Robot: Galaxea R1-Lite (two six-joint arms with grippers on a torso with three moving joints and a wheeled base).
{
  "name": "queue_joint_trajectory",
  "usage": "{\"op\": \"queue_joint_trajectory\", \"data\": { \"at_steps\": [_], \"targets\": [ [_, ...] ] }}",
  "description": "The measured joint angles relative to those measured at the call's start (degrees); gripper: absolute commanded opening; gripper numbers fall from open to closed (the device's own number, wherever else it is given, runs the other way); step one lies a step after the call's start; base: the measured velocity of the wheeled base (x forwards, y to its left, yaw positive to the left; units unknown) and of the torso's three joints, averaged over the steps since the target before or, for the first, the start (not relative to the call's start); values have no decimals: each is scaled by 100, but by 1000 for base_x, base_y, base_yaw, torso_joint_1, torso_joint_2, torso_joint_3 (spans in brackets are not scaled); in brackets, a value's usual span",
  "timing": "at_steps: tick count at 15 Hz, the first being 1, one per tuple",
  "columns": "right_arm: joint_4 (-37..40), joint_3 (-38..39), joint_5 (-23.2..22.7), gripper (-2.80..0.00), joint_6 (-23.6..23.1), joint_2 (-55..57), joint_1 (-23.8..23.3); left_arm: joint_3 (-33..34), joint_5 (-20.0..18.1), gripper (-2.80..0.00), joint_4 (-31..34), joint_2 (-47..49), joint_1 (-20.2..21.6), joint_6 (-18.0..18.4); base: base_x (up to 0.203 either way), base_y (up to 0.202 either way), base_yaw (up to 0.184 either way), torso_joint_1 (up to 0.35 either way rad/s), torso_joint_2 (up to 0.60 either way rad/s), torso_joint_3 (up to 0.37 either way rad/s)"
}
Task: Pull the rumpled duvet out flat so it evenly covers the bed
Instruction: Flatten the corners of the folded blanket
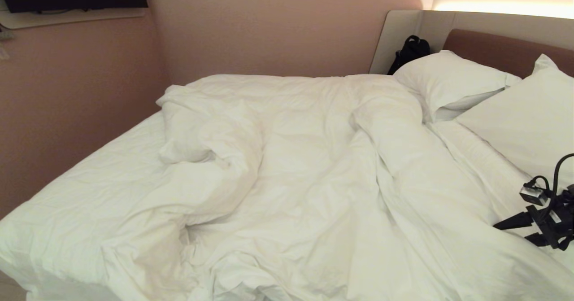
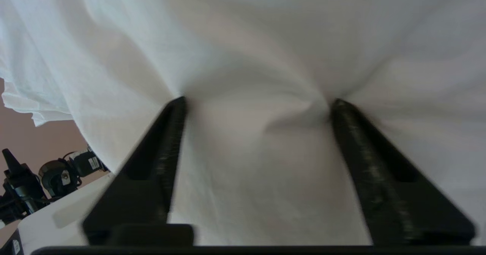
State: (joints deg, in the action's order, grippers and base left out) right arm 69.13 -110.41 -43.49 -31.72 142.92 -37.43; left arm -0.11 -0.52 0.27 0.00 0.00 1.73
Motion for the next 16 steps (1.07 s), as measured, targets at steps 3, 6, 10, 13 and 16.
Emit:
{"op": "queue_joint_trajectory", "data": {
  "at_steps": [3, 6, 10, 13, 16],
  "targets": [
    [11, 1, 0, -280, -14, -4, -3, 0, 0, -280, -2, 0, 0, 0, 0, 0, 0, 0, 0, 0],
    [107, -1, 0, -280, -94, -4, -2, 0, 0, -280, 0, 0, 0, 1, 0, 0, 0, 0, 0, 0],
    [115, -6, -14, -280, -83, -12, -9, 0, 0, -280, -2, 0, 0, 2, 0, 0, 0, 0, 0, 0],
    [129, -4, -34, -280, -32, -53, -136, 0, 0, -280, 0, 0, 0, 2, 0, 0, 0, 0, 0, 0],
    [247, 7, -148, -280, -20, -267, -534, 0, 0, -280, 0, 0, 0, 2, 0, 0, 0, 0, 0, 0]
  ]
}}
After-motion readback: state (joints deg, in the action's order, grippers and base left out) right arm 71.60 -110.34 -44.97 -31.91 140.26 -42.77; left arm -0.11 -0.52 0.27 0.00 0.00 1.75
